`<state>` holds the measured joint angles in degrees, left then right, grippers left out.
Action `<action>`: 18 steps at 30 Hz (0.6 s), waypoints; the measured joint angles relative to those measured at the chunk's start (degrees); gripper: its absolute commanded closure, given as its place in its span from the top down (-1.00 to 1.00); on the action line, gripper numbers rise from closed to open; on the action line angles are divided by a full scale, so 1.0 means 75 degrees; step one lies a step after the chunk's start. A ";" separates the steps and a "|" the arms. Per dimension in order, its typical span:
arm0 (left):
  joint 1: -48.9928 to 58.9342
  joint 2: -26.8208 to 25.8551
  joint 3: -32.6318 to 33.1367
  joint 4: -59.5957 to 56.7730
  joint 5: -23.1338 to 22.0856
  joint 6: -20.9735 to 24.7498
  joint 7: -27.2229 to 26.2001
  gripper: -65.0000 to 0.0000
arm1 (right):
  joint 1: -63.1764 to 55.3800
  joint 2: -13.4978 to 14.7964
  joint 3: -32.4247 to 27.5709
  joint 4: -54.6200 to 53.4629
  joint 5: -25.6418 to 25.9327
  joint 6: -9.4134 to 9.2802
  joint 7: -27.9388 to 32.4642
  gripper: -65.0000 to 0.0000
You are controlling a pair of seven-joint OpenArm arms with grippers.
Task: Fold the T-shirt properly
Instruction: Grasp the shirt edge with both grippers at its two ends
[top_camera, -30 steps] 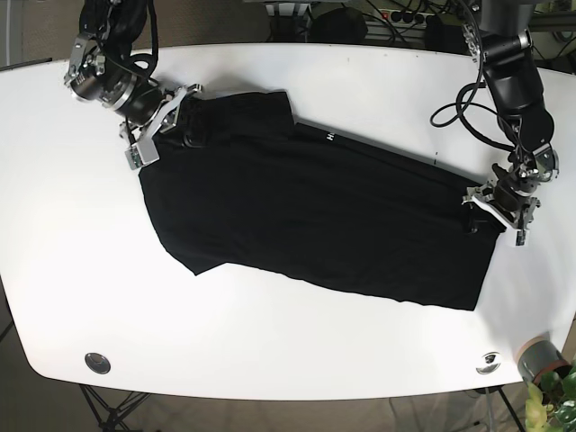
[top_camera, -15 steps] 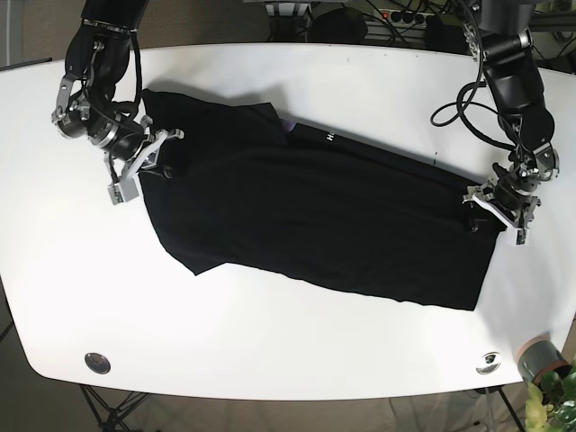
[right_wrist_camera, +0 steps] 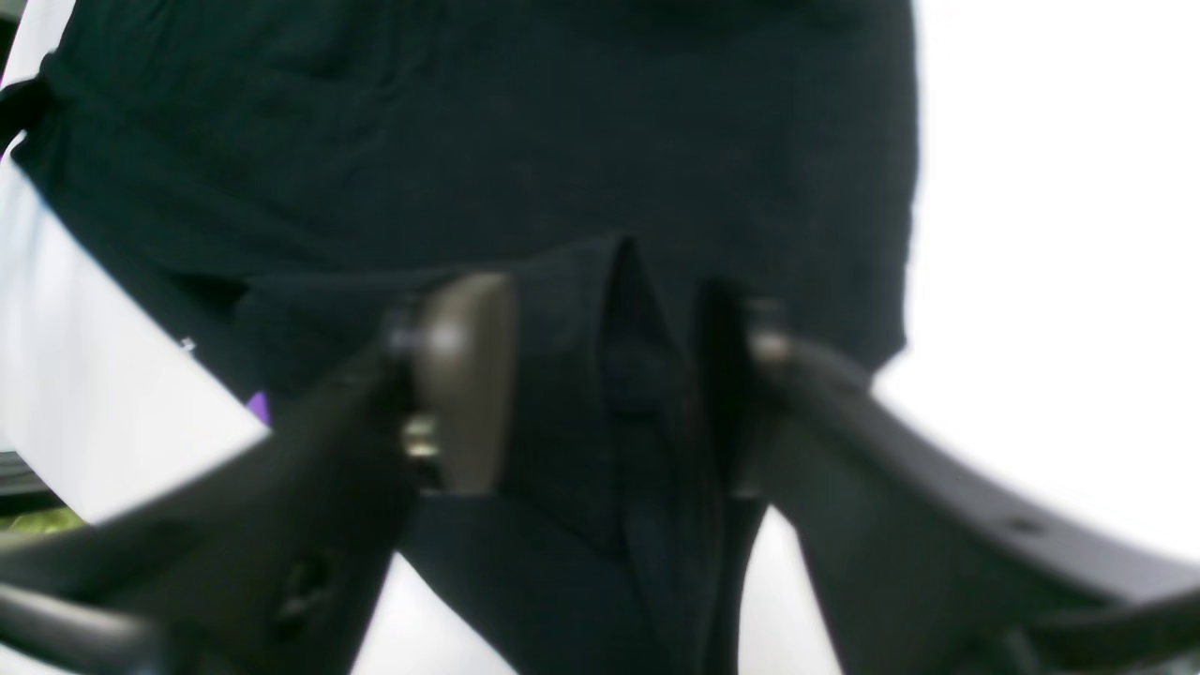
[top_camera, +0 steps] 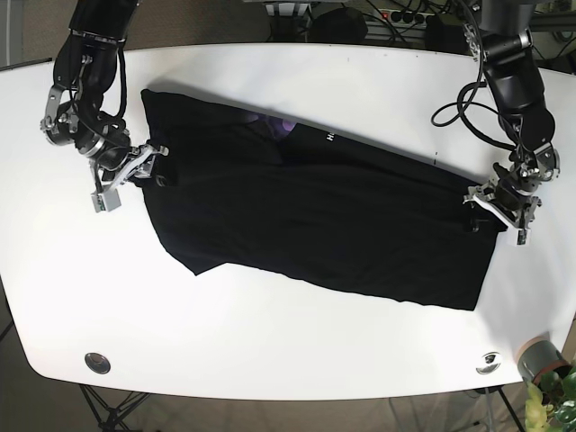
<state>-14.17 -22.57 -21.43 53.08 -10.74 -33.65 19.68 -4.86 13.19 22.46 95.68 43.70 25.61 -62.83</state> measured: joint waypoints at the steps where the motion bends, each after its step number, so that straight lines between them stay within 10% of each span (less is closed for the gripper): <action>1: -0.0012 0.0003 -0.0006 0.0003 -0.0003 0.0000 -0.0003 0.25 | -0.0061 0.0006 0.0017 0.0087 0.0000 0.0003 0.0006 0.08; 5: 0.0003 -0.0009 -0.0032 0.0175 -0.0020 0.0023 0.0023 0.26 | -0.0548 0.0044 0.0452 0.0836 -0.0012 -0.0029 0.0023 0.09; 9: 0.0000 0.0000 -0.0035 0.0571 -0.0058 -0.0003 0.0020 0.26 | -0.1067 0.0099 0.0490 0.1521 -0.0603 -0.0603 0.0026 0.09; 18: -0.0017 -0.0023 -0.0035 0.0717 -0.0023 -0.0003 0.0003 0.26 | -0.2022 -0.0210 0.0475 0.1679 -0.0813 -0.0662 0.0000 0.08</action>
<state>-14.31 -22.74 -21.69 58.46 -10.92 -33.67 19.70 -20.03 11.62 26.02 108.27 37.60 20.64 -62.83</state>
